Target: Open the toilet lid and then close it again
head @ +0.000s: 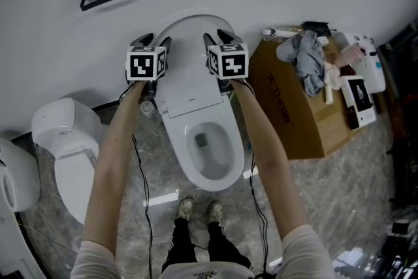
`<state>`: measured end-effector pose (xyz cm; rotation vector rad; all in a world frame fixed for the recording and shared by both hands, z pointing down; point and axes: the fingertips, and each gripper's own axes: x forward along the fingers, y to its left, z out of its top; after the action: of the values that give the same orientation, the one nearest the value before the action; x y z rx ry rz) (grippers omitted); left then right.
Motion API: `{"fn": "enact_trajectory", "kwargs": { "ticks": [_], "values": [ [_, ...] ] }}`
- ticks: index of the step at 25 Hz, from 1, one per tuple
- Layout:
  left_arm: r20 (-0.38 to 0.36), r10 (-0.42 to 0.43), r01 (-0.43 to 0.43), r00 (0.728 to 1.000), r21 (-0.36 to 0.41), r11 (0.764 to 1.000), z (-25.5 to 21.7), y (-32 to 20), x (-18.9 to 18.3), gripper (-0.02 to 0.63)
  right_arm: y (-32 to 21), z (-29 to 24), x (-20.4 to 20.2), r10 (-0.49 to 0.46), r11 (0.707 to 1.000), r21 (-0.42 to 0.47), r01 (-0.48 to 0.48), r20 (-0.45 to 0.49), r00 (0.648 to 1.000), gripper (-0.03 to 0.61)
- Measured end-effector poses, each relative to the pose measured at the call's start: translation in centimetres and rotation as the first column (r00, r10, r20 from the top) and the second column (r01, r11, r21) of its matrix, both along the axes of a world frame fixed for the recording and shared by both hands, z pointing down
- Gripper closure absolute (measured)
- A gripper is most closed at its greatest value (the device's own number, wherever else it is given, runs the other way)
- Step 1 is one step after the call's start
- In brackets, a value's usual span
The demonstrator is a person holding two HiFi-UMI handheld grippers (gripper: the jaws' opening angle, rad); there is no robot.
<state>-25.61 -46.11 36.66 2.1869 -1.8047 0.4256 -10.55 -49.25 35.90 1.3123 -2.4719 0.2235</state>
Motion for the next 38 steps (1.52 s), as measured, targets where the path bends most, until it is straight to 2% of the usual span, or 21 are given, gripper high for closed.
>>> {"fn": "enact_trajectory", "kwargs": {
  "ticks": [5,11,14,18,20,22,24,28,30,33,38],
  "values": [
    [0.023,0.0,0.001,1.0,-0.007,1.0,0.1,0.0,0.0,0.38,0.5,0.6,0.6,0.013,1.0,-0.016,-0.013,0.026,1.0,0.416],
    [0.033,-0.007,0.007,0.999,0.003,1.0,-0.7,1.1,0.4,0.38,1.6,-1.2,0.4,0.008,1.0,0.004,-0.008,0.041,0.999,0.416],
    [-0.022,-0.004,0.006,1.0,0.059,0.998,-2.7,2.7,1.1,0.38,3.2,-3.5,0.6,0.012,0.999,0.039,-0.014,0.063,0.998,0.416],
    [-0.087,0.017,-0.001,0.996,0.179,0.984,-7.6,7.4,2.0,0.394,7.4,-8.7,1.9,0.029,0.992,0.115,-0.052,0.193,0.981,0.416],
    [-0.112,0.001,0.026,0.994,0.243,0.97,-10.2,10.6,2.0,0.441,10.3,-11.3,3.3,0.047,0.985,0.148,-0.09,0.27,0.962,0.417],
    [-0.116,-0.023,0.057,0.993,0.296,0.953,-12.4,14.3,2.0,0.535,13.6,-13.4,4.7,0.057,0.977,0.18,-0.118,0.314,0.948,0.425],
    [-0.101,-0.034,0.067,0.994,0.337,0.939,-14.3,17.9,2.3,0.586,17.0,-14.8,5.7,0.062,0.968,0.214,-0.132,0.304,0.951,0.426],
    [-0.112,-0.029,0.071,0.993,0.392,0.917,-17.0,23.7,3.8,0.592,23.0,-16.2,6.6,0.044,0.953,0.282,-0.11,0.231,0.972,0.44],
    [-0.108,-0.034,0.075,0.994,0.403,0.912,-17.6,26.0,5.0,0.592,25.4,-16.4,6.9,0.021,0.95,0.3,-0.083,0.204,0.979,0.44],
    [-0.064,-0.048,0.071,0.997,0.417,0.906,-18.6,28.4,7.0,0.592,28.0,-16.6,7.8,-0.008,0.948,0.314,-0.049,0.18,0.984,0.44],
    [-0.077,-0.072,0.098,0.994,0.413,0.905,-18.9,30.5,9.1,0.592,30.0,-16.6,9.2,-0.05,0.943,0.334,0.008,0.116,0.992,0.443]
  ]
}}
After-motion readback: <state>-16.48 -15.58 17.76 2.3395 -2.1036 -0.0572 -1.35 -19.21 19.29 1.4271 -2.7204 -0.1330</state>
